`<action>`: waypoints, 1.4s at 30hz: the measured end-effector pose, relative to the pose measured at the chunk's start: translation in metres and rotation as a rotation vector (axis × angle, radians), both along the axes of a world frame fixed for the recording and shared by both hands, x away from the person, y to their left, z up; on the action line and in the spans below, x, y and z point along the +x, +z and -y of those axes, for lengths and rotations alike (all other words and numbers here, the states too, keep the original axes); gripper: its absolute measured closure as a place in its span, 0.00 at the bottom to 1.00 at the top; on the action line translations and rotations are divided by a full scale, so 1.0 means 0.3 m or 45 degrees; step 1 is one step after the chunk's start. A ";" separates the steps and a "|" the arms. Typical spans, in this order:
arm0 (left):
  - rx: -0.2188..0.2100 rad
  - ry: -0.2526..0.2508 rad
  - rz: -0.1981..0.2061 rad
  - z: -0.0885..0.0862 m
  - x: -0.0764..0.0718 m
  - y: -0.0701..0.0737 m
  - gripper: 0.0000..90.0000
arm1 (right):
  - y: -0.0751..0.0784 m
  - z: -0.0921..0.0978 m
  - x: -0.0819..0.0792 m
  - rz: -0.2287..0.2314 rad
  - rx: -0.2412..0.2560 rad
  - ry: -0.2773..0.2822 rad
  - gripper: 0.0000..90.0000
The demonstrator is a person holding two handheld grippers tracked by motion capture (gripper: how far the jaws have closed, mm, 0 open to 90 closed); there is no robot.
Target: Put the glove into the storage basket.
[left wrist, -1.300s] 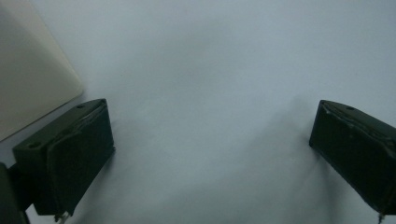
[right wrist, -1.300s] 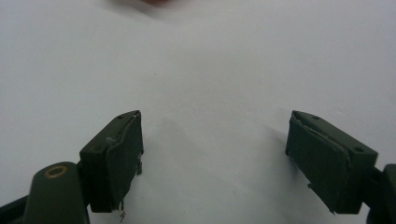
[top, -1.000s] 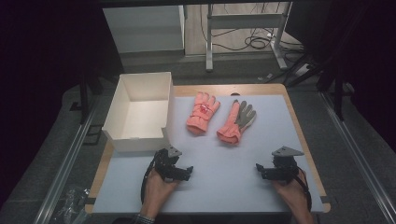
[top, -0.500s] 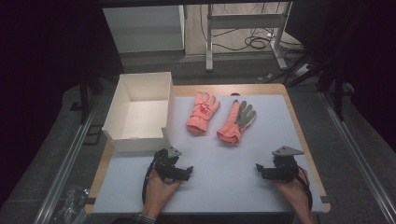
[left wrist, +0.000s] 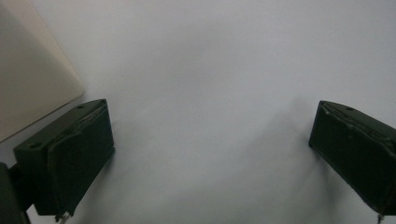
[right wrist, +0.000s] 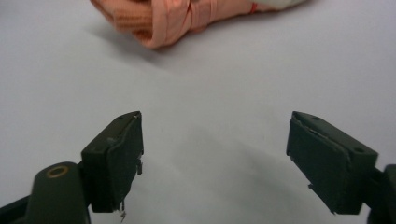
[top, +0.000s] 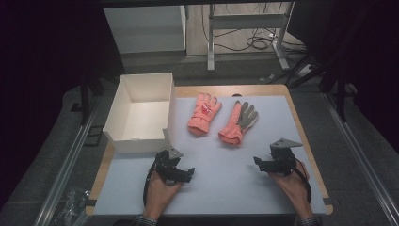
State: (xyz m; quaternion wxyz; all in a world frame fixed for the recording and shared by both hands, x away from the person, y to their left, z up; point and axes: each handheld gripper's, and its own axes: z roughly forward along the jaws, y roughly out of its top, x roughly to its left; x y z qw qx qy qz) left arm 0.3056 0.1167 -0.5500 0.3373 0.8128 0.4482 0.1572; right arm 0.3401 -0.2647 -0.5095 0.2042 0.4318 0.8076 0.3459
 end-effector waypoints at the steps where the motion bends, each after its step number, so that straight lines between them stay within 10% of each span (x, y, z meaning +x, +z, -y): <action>1: 0.000 0.000 0.000 0.000 0.000 0.000 0.00 | 0.000 0.000 0.000 0.000 0.000 0.000 0.22; 42: -0.002 -0.001 -0.002 0.000 0.000 0.000 0.00 | 0.115 -0.134 0.408 -0.026 0.076 0.028 0.48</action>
